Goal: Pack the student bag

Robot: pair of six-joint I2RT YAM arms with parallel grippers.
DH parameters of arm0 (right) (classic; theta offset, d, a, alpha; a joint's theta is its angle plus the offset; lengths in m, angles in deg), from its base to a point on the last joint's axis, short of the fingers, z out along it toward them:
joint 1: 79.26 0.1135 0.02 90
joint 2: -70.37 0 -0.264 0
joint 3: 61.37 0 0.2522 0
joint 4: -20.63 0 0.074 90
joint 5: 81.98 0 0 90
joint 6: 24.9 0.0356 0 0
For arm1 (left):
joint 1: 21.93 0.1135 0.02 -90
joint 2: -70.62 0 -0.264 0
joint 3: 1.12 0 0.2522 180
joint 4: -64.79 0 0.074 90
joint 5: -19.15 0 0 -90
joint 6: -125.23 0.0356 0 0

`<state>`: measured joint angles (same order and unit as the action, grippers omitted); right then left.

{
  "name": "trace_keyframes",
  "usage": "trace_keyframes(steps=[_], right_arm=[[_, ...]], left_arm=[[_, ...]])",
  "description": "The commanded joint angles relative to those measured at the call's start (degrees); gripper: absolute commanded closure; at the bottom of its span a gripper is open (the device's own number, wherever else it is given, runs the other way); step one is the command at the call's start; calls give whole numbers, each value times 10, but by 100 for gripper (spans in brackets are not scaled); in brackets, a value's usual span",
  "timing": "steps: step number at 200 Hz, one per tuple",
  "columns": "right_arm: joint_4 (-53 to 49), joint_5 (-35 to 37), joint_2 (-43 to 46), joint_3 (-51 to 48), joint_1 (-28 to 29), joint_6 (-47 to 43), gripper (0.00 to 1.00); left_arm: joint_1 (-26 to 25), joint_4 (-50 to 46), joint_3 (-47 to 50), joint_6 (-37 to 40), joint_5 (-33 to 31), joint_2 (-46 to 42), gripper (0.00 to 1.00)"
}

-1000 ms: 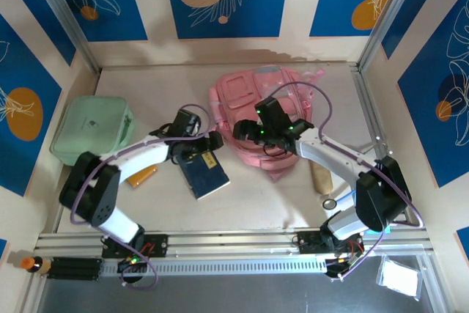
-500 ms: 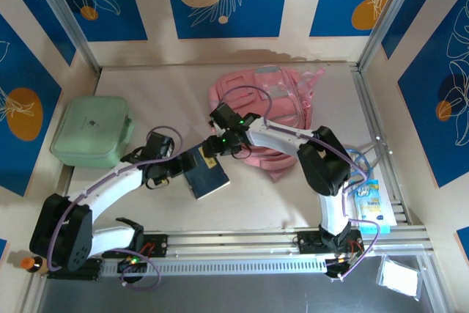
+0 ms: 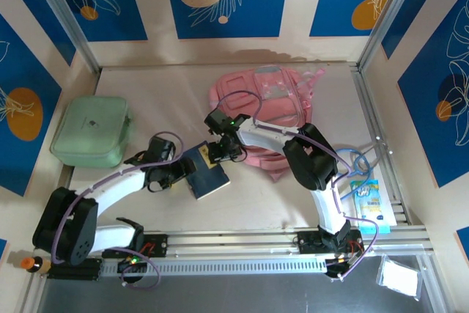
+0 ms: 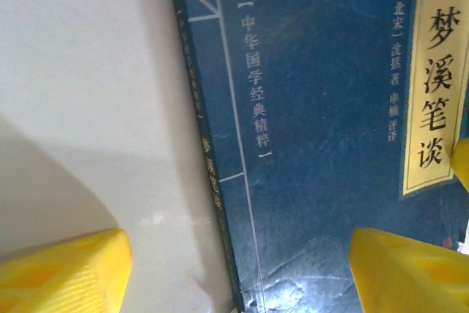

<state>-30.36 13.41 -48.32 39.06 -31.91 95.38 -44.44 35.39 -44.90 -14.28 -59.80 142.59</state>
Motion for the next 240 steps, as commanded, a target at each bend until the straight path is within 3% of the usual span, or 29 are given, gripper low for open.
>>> trace_keyframes(steps=[1,28,139,158,228,240], right_arm=[[-22,-4,-13,18,-2,1,68],[-25,-6,-19,16,-3,3,74],[-15,-18,-25,0,-6,12,75],[-15,-20,-27,0,-7,12,77],[-13,-31,-30,-3,-10,14,77],[-13,-34,-32,-3,-9,16,82]], left_arm=[[4,60,10,-25,48,16,32],[4,81,13,-35,59,32,41],[5,124,20,-72,83,33,59],[5,171,31,-100,103,38,60],[7,164,27,-98,101,55,57],[7,177,23,-92,118,53,58]])
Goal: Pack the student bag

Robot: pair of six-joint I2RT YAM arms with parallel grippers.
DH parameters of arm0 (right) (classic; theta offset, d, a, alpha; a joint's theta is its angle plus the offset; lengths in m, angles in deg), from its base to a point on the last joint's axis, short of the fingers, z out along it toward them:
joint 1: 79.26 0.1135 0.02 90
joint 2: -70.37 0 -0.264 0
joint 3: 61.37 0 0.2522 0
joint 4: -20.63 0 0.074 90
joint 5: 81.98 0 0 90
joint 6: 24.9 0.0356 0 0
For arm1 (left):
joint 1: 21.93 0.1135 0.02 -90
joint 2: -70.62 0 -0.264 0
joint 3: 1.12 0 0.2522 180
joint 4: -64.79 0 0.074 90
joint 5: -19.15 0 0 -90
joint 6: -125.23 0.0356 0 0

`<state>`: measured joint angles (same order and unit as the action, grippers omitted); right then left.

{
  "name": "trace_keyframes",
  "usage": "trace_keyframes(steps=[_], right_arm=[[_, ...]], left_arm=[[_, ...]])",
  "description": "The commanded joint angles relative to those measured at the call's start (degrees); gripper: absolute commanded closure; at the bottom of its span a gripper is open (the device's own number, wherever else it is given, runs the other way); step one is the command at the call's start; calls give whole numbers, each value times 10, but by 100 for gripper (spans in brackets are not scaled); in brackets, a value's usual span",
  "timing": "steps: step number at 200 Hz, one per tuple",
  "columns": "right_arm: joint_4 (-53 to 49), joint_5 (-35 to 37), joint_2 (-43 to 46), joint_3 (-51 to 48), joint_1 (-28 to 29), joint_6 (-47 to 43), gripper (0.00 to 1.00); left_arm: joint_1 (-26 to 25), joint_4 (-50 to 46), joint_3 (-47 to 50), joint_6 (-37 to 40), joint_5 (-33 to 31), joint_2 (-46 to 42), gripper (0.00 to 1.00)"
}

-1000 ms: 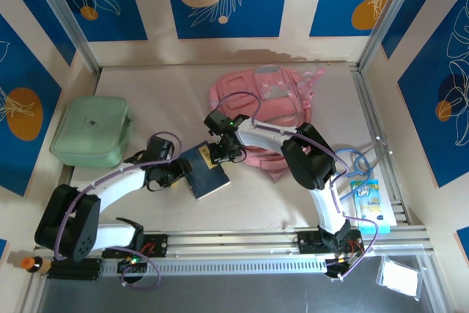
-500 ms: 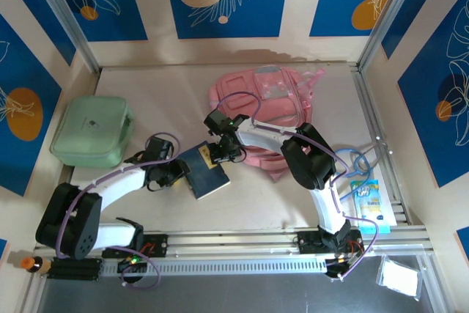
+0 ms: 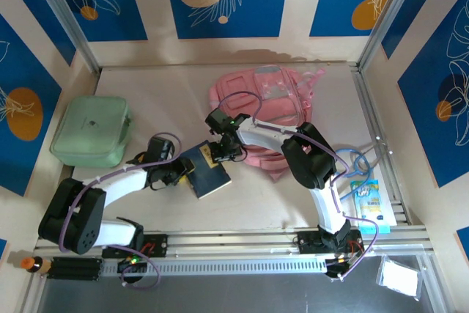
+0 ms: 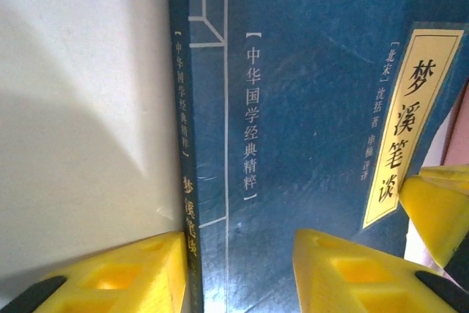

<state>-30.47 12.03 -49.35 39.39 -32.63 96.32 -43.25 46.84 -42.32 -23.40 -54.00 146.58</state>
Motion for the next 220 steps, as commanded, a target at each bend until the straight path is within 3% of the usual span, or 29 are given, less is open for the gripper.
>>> trace_keyframes(steps=[1,28,73,130,195,220], right_arm=[[-12,-20,-22,-7,-2,7,82],[-11,-18,-24,-10,-7,18,88],[-5,-24,-28,-14,-13,24,89],[-4,-28,-31,-13,-12,26,89],[46,-26,36,-53,-18,32,88],[88,-15,96,-92,-22,33,75]], left_arm=[[-5,64,-3,0,62,13,58],[-5,109,-13,15,96,-20,62],[-5,123,-13,53,116,-67,66],[-5,125,-12,48,115,-20,68],[-4,76,-29,57,76,-11,88],[4,24,-38,69,38,-39,98]])
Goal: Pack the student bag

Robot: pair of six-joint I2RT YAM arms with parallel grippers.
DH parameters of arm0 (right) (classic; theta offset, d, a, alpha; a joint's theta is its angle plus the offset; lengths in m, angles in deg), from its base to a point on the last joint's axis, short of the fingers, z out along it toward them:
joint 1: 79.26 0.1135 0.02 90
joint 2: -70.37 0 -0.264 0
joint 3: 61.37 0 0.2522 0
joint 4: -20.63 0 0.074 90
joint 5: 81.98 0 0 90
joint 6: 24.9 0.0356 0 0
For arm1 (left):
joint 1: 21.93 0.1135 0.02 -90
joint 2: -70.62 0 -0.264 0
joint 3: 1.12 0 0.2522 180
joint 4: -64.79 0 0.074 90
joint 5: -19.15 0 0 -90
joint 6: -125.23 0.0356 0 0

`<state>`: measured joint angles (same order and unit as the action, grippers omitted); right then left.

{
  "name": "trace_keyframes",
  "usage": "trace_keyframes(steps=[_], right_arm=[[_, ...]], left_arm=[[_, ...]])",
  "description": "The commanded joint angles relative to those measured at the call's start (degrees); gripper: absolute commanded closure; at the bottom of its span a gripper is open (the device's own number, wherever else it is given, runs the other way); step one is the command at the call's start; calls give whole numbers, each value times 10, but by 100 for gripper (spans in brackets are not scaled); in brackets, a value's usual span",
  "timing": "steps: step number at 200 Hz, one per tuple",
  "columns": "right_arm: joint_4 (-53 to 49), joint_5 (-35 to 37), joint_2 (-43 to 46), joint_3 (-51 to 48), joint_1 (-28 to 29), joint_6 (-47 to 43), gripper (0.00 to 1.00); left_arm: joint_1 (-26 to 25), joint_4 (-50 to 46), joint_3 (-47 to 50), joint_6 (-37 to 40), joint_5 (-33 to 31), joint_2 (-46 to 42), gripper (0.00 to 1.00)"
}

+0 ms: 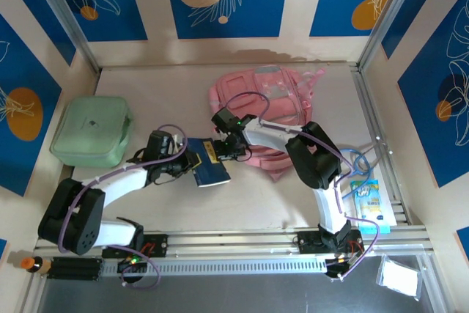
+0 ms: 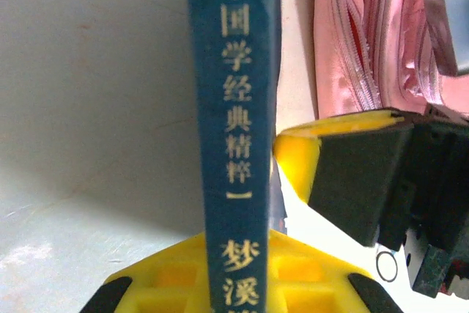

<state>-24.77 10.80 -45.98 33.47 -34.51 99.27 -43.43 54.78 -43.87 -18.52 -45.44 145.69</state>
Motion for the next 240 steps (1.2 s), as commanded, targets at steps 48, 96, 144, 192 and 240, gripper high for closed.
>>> trace_keyframes(steps=[48,96,144,192,240], right_arm=[[150,10,206,-143,-19,19,46],[287,-99,323,-239,-97,143,31],[447,-197,373,-307,-188,323,22],[652,-247,342,-361,-210,478,16],[781,-238,282,-383,-193,551,17]], left_arm=[[40,-108,-41,23,-80,-99,100],[40,7,-136,4,-62,-99,100],[7,237,-197,-118,-82,10,100],[-28,327,-224,-183,-109,74,100],[-56,387,-208,-234,-114,99,100]])
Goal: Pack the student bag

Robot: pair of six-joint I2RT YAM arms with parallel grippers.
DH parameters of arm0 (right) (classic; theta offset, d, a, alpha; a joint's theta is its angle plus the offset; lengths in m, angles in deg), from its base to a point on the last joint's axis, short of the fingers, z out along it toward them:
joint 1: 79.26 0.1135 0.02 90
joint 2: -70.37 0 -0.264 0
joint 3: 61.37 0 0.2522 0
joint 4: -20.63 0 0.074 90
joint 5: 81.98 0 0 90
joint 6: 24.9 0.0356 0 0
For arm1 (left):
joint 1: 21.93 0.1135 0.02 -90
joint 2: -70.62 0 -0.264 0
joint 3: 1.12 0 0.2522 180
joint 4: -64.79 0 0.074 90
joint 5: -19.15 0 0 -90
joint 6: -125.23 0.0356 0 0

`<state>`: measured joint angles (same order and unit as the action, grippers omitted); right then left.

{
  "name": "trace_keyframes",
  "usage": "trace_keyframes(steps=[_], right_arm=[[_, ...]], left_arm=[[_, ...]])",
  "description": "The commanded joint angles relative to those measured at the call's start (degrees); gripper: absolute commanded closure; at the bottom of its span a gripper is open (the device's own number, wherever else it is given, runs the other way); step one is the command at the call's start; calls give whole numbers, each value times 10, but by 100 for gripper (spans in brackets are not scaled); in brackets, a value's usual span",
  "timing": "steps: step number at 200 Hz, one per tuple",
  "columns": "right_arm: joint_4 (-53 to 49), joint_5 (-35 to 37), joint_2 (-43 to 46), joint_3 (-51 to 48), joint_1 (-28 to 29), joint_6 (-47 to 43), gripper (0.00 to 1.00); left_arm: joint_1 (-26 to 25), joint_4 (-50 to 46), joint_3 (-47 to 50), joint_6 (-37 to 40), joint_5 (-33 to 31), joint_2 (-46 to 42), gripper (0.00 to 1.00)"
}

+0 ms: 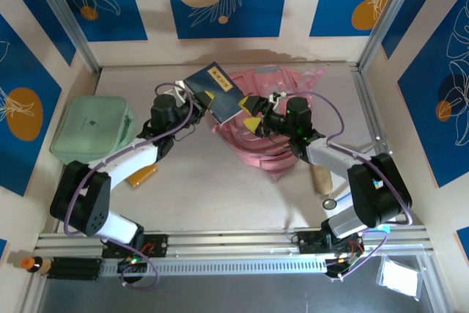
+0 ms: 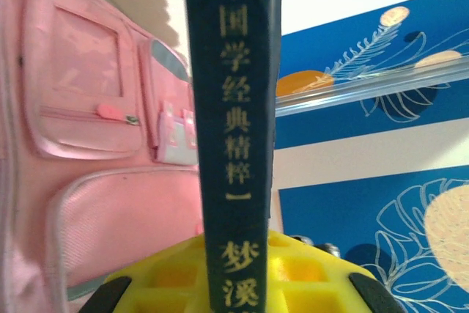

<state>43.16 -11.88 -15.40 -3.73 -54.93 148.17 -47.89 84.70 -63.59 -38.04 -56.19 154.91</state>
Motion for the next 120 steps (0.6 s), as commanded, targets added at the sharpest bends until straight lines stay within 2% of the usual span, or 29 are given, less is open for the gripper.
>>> trace_keyframes(steps=[1,30,95,106,120], right_arm=[[103,-11,-25,-11,12,63,17],[135,-16,-47,-5,17,71,20],[177,6,-60,-1,24,64,44],[178,4,-63,1,25,63,51],[169,-8,-68,9,22,64,66]], left_arm=[[-12,89,-11,-39,-6,7,100],[-19,122,-3,-64,0,18,100],[-21,141,5,-89,-2,31,100],[-21,141,6,-92,0,32,100],[-18,137,8,-96,11,34,100]])
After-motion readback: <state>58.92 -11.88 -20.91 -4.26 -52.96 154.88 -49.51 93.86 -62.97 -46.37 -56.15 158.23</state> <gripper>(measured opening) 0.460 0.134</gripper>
